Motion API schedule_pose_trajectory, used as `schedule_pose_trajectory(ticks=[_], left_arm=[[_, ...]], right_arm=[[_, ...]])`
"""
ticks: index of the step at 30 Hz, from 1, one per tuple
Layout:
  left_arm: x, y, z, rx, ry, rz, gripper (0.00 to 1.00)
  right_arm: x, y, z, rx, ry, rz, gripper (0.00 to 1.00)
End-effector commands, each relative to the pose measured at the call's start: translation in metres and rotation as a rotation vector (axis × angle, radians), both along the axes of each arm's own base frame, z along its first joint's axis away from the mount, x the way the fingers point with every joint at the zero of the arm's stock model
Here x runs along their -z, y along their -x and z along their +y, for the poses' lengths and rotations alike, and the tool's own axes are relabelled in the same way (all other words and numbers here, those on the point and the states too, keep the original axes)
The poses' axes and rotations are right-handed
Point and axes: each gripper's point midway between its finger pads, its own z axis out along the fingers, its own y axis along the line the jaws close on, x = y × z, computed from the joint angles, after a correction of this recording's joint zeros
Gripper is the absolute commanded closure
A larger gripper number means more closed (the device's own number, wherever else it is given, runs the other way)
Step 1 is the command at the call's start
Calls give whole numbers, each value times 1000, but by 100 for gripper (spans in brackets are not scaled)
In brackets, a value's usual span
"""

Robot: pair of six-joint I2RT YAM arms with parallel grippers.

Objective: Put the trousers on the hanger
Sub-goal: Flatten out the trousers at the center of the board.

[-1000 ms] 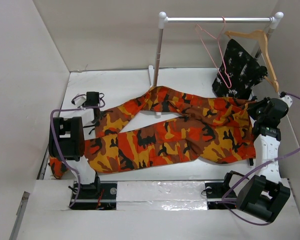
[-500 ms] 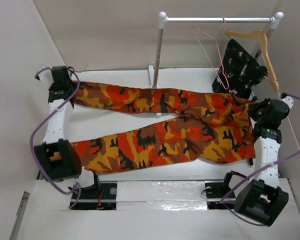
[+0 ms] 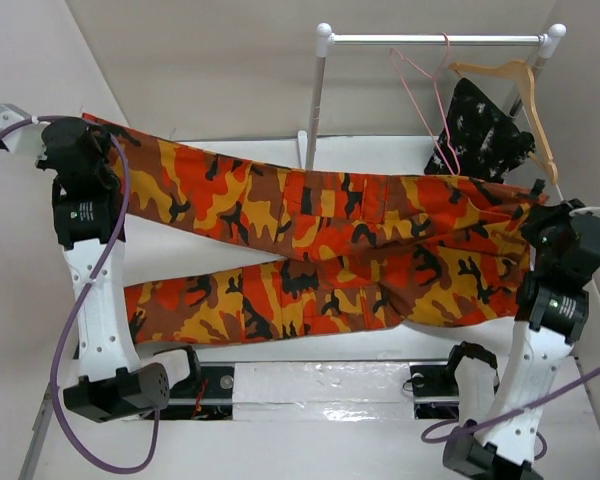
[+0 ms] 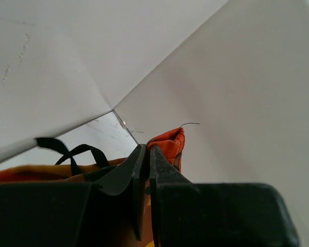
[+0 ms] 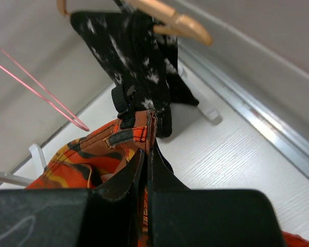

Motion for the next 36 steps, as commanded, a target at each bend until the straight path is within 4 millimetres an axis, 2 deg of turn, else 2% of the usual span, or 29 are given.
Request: schedule_pose_trajectory(ticks=[1,2,3,6,7,9,10,11,12,13,15,16,17,19,20,22,23,25,26,29,31,33,34,35,36], left_arm=[[-23,18,7,-47,-33,-48,100],[-16,13,8,-46,-30,-40,100],[10,3,10,-44,-17,14,100],[46,-18,13,-43,3,76,100],[72,-31,15,-41,22,130,100],[89,-43,19,-45,28,158,100],[109,-53,21,-47,36,198,100],[115,-61,23,-49,33,200,100],[122,-65,24,-51,34,215,100],[140,-75,27,-53,38,253,100],[151,-88,28,-44,44,258,100],[166,-96,29,-37,51,281,100],[170,-104,29,-30,54,270,100],[186,-117,28,-13,70,277,100],[184,-122,29,-13,67,255,100],[181,-129,29,-8,59,235,100],[172,-133,30,-6,51,199,100],[160,-137,30,1,41,157,100],[153,-140,31,-1,35,123,100],[142,-141,31,-1,21,60,100],[146,-139,32,-7,15,62,100],[156,-137,35,-25,11,90,100],[170,-137,36,-31,17,123,100],[182,-136,36,-33,27,158,100],[193,-134,37,-41,36,189,100]], right_arm=[[-56,32,-12,128,120,-92,100],[-48,24,-19,137,107,-54,100],[-37,15,-22,131,92,-26,100],[-5,-13,-32,123,26,40,100],[15,-19,-35,125,6,65,100],[26,-27,-44,166,-26,39,100],[34,-29,-50,182,-47,42,100],[43,-34,-50,183,-75,45,100],[44,-40,-54,191,-79,30,100],[58,-43,-66,235,-99,68,100],[64,-52,-74,262,-113,67,100],[69,-55,-78,274,-118,73,100],[81,-63,-84,288,-133,94,100],[86,-74,-91,298,-143,93,100],[98,-83,-95,299,-161,119,100],[92,-97,-101,287,-154,92,100],[101,-103,-104,290,-163,111,100],[95,-116,-110,283,-154,83,100],[104,-123,-112,280,-176,102,100],[100,-138,-112,234,-195,62,100],[87,-142,-114,226,-171,6,100],[86,-147,-114,229,-170,-28,100],[99,-150,-115,234,-189,6,97],[97,-153,-117,236,-194,17,95],[112,-153,-112,231,-220,82,91]])
